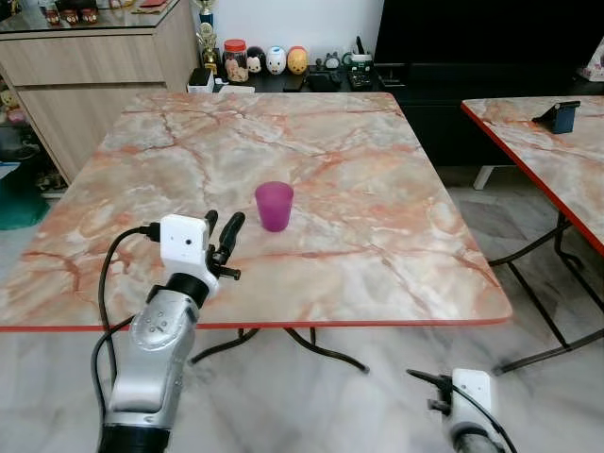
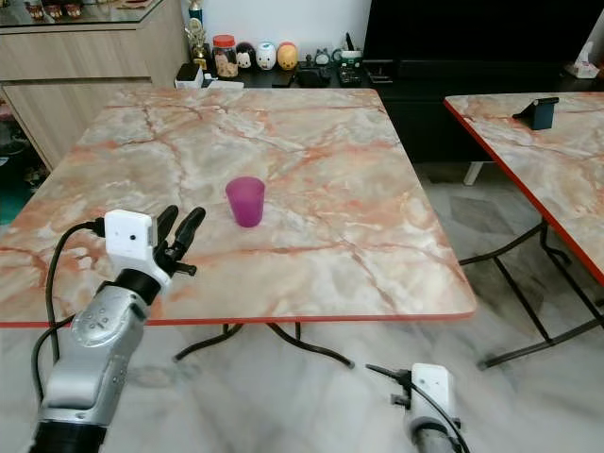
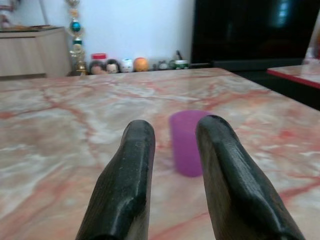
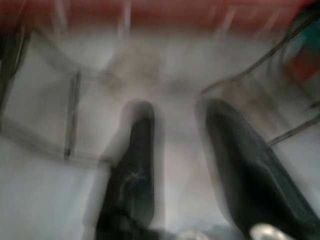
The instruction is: Setting the table
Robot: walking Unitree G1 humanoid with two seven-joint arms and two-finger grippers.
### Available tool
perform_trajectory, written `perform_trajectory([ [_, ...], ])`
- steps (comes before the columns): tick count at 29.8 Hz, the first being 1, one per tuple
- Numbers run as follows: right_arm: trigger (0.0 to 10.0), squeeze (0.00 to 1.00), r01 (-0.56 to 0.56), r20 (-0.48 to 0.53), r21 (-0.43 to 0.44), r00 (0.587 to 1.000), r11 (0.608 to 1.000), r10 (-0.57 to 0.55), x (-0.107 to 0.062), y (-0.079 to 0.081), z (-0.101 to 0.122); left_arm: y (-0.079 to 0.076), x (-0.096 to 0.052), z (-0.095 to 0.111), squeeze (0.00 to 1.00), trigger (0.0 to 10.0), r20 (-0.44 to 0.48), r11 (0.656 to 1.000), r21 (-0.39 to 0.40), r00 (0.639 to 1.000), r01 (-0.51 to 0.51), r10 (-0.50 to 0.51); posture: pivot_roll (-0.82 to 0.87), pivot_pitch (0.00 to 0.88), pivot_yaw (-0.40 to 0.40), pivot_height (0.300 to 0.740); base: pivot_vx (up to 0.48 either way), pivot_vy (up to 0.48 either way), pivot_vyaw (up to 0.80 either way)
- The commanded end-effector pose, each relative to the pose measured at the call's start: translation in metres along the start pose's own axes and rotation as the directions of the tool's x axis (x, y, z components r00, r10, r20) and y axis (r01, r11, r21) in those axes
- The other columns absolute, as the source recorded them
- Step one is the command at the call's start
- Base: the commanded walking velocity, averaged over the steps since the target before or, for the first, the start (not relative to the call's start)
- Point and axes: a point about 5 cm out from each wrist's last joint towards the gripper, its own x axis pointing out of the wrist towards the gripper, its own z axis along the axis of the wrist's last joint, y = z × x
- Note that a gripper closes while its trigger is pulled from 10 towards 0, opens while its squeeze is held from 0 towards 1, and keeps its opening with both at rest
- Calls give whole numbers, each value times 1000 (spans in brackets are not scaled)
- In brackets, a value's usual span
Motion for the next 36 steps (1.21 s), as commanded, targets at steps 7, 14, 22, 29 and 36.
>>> perform_trajectory([
  [7, 10000, 0, -36, 325, -49, 944, 998, 50, -7, 3, 80, 2, 0, -1, 0, 10000, 1, 1000, 3, 1000, -6, 6, 75, 0, -38, 727, 0, 0, 0],
  [14, 10000, 0, 17, 238, -22, 971, 1000, -11, -13, -9, 88, 3, 0, -1, 0, 10000, 1, 1000, 4, 1000, -6, 6, 75, 0, -35, 727, 0, 0, 0],
  [22, 10000, 0, 172, 152, -25, 974, 985, -167, 29, -41, 76, 3, 3, 0, 0, 10000, 7, 1000, 6, 1000, -11, 11, 77, 0, -32, 727, 0, 0, 0],
  [29, 10000, 0, 222, 32, -3, 975, 975, -222, 15, -40, 61, 7, 2, 0, 0, 10000, 9, 1000, 13, 1000, -25, 25, 89, 0, -42, 727, 0, 0, 0],
  [36, 10000, 0, 407, -222, -66, 884, 911, -411, -26, -46, 11, 6, 2, -2, 0, 10000, 1, 1000, 12, 1000, -16, 16, 76, 0, -34, 727, 0, 0, 0],
])
